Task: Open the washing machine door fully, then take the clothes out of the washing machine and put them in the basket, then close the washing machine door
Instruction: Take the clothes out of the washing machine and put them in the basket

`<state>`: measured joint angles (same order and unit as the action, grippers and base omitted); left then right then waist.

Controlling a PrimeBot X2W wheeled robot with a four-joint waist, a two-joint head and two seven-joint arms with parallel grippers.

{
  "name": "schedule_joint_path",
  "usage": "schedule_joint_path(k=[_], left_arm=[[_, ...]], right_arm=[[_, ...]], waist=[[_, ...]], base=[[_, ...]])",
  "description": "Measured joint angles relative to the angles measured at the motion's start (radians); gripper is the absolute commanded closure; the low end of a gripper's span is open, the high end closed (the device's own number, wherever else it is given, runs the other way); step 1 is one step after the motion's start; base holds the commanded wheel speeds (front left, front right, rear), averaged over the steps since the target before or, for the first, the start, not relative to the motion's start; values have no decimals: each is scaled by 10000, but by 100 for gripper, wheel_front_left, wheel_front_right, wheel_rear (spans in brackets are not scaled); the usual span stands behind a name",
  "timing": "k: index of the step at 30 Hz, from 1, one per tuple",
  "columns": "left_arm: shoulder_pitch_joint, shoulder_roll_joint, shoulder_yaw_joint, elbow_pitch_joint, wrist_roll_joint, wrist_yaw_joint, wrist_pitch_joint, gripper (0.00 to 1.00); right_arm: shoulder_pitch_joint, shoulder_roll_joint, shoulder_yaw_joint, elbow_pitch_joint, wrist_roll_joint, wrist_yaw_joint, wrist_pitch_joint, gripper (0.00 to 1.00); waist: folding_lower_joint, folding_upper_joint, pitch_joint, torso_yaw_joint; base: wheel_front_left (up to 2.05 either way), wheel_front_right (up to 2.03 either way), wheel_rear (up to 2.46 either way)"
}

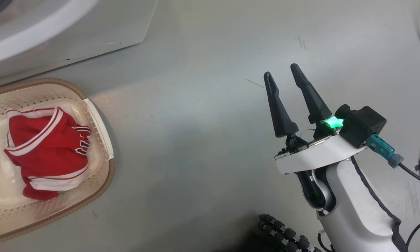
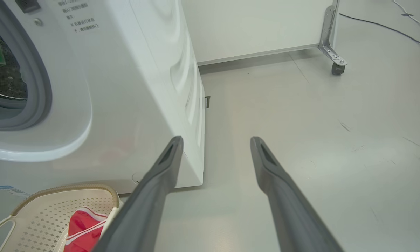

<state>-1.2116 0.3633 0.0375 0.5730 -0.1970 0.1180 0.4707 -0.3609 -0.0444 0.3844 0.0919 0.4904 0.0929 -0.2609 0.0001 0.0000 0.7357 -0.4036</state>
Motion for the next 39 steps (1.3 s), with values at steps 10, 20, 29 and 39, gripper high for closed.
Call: schedule_joint_path(k=[10, 20, 29, 39], left_arm=[[1120, -1001, 380, -307, -481, 0, -2061, 100], [2339, -1645, 213, -859, -568, 0, -3914, 100], [3481, -2059, -92, -1363, -548, -25, -5183, 100], [4643, -2573, -353, -2151, -546, -105, -6364, 100]], right_arm=[[-1, -8, -499, 198, -518, -19, 0, 0], [258, -4, -750, 426, -926, -65, 0, 0], [569, -6, -1097, 566, -1267, -65, 0, 0], [1173, -10, -1225, 819, -1622, -61, 0, 0]], waist=[[0, 0, -455, 247], [0, 0, -1051, 700], [0, 0, -1737, 1119], [0, 0, -2693, 1601]], base=[[0, 0, 0], [0, 0, 0], [0, 0, 0], [0, 0, 0]])
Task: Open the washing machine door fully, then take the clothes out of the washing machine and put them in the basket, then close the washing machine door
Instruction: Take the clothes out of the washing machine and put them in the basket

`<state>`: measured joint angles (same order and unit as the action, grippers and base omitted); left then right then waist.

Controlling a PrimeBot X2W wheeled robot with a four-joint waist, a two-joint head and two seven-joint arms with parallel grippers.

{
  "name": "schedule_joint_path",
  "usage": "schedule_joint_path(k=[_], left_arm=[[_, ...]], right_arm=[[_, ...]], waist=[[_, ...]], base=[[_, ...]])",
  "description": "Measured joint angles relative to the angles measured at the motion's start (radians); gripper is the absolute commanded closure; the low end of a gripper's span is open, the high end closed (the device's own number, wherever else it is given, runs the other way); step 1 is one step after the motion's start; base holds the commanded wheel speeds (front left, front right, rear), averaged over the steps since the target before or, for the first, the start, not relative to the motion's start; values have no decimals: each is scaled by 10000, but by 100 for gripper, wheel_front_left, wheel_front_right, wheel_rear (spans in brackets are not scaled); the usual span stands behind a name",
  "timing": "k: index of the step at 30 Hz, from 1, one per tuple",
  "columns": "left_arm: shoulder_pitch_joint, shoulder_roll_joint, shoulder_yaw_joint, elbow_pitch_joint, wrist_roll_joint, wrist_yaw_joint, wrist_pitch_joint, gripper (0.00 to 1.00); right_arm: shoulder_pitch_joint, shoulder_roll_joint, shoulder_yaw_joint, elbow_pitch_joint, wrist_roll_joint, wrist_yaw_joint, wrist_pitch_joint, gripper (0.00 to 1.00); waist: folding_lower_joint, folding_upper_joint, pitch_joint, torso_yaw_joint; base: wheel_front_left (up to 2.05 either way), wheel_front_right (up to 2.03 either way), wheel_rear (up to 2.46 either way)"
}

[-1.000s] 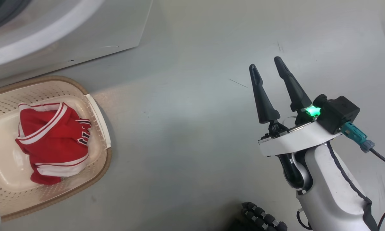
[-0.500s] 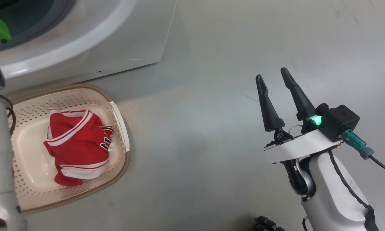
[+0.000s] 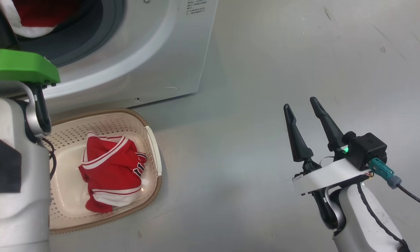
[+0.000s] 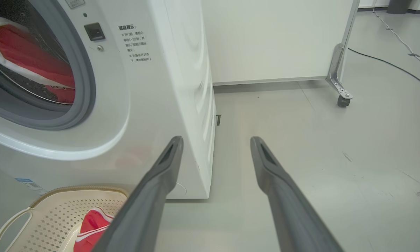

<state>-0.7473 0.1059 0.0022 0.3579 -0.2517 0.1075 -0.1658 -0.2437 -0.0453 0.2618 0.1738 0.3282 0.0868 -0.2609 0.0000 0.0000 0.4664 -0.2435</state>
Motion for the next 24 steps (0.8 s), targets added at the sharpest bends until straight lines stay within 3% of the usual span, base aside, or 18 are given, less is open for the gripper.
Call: schedule_joint_path(k=[24], left_arm=[[2120, -272, -366, -2775, 318, 2, -646, 100]], right_arm=[[1040, -144, -178, 142, -671, 35, 2, 0]], waist=[[-1, 0, -2318, 960]], base=[[0, 0, 0]])
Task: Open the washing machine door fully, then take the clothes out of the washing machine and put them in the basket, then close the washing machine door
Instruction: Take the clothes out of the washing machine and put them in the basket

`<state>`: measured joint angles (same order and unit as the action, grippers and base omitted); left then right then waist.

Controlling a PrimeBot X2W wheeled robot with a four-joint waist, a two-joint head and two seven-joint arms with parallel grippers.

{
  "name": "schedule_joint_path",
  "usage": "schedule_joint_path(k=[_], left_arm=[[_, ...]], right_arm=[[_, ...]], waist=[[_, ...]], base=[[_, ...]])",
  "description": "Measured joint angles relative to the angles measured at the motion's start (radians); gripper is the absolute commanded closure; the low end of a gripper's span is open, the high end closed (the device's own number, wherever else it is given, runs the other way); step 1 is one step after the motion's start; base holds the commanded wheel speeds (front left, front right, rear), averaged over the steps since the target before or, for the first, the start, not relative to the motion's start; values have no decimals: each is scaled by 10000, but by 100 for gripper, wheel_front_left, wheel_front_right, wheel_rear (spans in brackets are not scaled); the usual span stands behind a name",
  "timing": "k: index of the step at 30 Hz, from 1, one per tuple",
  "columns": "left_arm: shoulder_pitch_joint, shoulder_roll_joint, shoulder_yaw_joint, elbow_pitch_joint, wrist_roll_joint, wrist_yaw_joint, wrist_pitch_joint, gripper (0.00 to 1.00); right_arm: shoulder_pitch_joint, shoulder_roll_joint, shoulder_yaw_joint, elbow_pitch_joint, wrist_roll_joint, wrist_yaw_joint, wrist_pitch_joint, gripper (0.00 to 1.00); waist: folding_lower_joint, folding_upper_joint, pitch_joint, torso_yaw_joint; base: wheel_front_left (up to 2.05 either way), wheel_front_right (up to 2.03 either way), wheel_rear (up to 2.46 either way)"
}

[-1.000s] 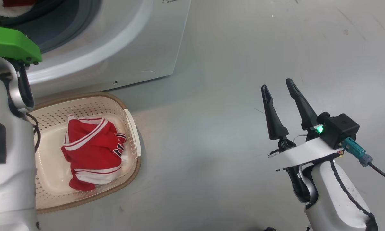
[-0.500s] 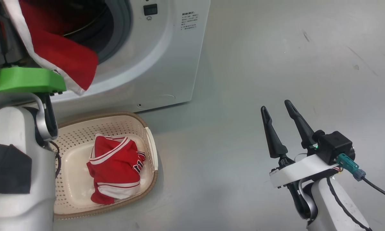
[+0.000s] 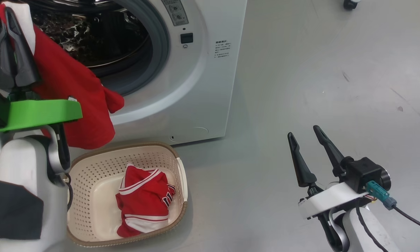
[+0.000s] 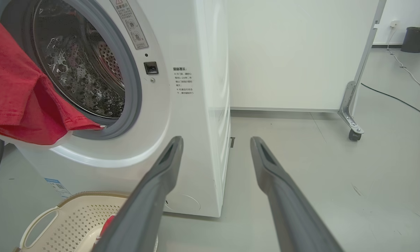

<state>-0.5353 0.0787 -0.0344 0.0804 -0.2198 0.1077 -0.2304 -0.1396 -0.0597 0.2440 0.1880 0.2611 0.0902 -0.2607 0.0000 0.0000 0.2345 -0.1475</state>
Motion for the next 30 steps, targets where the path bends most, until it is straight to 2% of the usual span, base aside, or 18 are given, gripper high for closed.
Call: schedule_joint_path(k=[15, 30], left_arm=[[1118, -63, -123, -1944, 295, 12, 19, 100], [2479, -263, -142, -2871, 247, 29, 395, 100]], right_arm=[[328, -10, 232, -58, -190, 12, -2, 0], [488, -8, 184, -336, -190, 46, -2, 0]], waist=[[0, 0, -539, 501], [0, 0, -189, 555]], base=[[0, 0, 0], [0, 0, 0]])
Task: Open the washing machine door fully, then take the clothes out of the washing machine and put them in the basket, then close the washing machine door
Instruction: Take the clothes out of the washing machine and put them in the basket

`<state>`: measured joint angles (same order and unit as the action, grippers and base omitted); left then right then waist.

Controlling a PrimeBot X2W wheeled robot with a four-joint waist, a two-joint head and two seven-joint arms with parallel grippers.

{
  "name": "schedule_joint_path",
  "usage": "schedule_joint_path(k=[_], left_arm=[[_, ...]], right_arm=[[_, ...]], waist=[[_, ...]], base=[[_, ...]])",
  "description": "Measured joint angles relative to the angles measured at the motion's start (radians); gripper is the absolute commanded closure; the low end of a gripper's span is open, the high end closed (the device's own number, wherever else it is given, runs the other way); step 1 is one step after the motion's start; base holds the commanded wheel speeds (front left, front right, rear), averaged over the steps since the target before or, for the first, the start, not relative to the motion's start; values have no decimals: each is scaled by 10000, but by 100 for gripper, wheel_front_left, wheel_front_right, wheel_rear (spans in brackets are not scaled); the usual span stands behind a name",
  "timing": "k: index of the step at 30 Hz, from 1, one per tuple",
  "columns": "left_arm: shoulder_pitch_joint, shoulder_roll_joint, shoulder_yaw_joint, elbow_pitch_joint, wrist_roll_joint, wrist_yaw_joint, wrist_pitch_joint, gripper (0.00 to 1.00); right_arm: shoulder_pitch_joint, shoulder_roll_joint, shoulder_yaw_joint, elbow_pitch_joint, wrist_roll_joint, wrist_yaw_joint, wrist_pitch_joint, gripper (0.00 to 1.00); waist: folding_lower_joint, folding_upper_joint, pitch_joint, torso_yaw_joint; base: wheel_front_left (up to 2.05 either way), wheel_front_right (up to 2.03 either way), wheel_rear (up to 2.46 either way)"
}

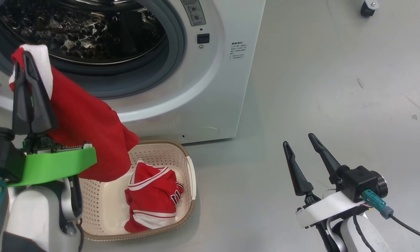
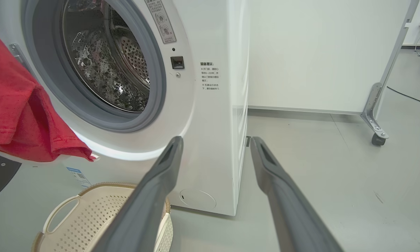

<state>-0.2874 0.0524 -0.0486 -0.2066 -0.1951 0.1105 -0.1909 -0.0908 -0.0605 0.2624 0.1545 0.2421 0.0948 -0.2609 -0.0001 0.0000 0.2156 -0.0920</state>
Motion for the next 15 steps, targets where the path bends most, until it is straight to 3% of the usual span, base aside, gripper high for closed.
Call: schedule_joint_path(k=[15], left_arm=[[917, -79, -153, 1488, -681, 77, 577, 100]], right_arm=[[-273, 4, 12, -456, 2, 12, 0, 0]], waist=[[0, 0, 1366, -300]], base=[[0, 0, 0]])
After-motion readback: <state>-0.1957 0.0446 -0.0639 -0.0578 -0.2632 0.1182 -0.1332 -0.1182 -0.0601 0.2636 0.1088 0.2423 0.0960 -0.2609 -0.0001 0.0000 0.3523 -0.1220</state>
